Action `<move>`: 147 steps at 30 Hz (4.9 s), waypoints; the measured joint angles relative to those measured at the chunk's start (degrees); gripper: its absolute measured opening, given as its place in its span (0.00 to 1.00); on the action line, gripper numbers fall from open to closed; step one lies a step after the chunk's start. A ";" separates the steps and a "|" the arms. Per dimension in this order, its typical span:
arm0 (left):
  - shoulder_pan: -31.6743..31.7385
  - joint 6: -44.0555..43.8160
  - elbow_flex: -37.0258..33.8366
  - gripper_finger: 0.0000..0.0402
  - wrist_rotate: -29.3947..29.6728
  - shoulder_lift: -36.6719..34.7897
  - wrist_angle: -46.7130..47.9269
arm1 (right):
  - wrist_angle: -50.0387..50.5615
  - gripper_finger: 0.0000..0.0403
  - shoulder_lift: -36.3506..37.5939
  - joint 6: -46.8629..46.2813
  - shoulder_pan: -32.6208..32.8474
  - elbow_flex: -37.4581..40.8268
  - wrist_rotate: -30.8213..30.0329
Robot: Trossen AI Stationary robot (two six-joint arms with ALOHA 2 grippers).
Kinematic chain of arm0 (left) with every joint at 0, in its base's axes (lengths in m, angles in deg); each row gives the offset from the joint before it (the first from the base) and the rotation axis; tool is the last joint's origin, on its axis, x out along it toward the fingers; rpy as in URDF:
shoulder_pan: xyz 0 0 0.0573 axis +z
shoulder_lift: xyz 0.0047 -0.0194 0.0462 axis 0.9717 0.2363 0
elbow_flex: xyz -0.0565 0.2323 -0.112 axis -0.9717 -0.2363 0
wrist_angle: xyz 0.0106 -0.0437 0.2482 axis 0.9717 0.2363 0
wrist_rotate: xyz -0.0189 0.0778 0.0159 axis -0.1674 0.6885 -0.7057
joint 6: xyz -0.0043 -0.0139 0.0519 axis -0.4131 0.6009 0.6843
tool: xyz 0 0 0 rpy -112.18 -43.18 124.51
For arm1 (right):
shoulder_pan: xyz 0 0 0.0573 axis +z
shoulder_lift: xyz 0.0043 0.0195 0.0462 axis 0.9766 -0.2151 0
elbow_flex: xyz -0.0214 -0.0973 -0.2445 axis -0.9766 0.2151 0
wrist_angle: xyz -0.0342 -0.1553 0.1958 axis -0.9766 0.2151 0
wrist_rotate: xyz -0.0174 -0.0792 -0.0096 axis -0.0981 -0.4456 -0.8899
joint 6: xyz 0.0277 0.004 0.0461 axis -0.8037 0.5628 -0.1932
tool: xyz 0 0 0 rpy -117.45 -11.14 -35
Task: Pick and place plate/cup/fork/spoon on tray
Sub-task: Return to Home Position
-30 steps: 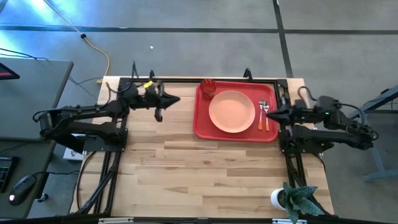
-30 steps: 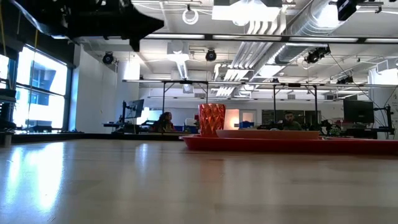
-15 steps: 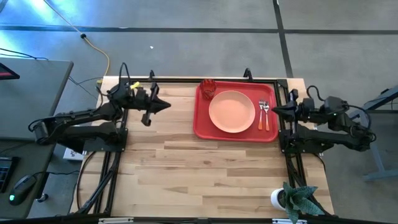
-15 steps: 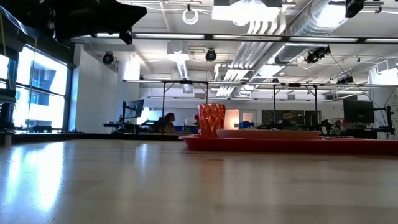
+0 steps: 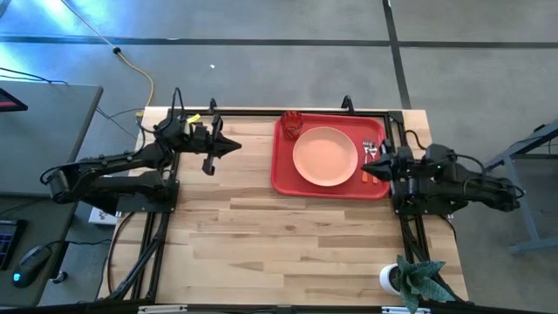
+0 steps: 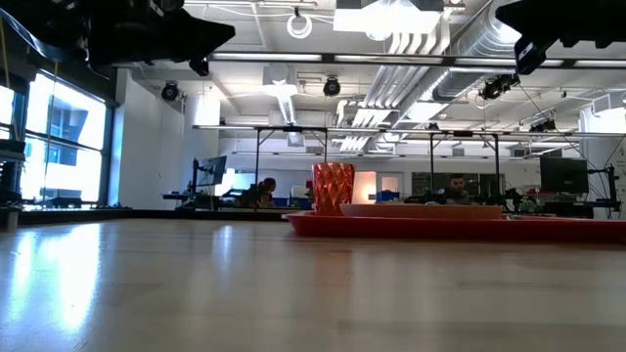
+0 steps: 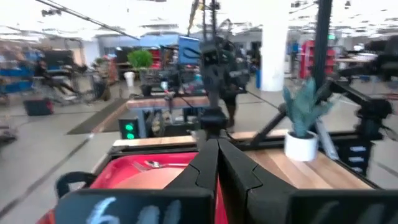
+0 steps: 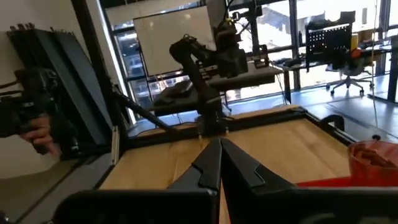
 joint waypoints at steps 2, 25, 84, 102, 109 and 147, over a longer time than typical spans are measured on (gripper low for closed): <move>0.07 -0.24 0.00 0.00 1.16 -0.19 -1.36 | -1.28 0.00 0.04 0.22 0.00 0.61 0.25; 0.85 -1.43 -13.43 0.00 -0.79 -12.67 -4.51 | -12.60 0.00 7.93 4.81 0.00 11.11 7.22; -1.91 -5.48 -21.70 0.00 -5.88 -18.25 -8.28 | -15.51 0.00 9.48 8.06 -0.04 19.23 17.15; -5.98 -15.60 -21.73 0.00 -9.50 -29.10 -10.82 | -20.70 0.00 9.48 7.76 -0.53 19.25 17.73; 0.84 -22.55 -21.73 0.00 -12.13 -37.65 -3.77 | -20.84 0.00 9.48 7.93 -1.20 19.25 18.52; -28.18 -7.79 -15.27 0.00 28.79 -51.90 38.60 | -20.00 0.00 9.37 6.34 -1.20 18.83 10.63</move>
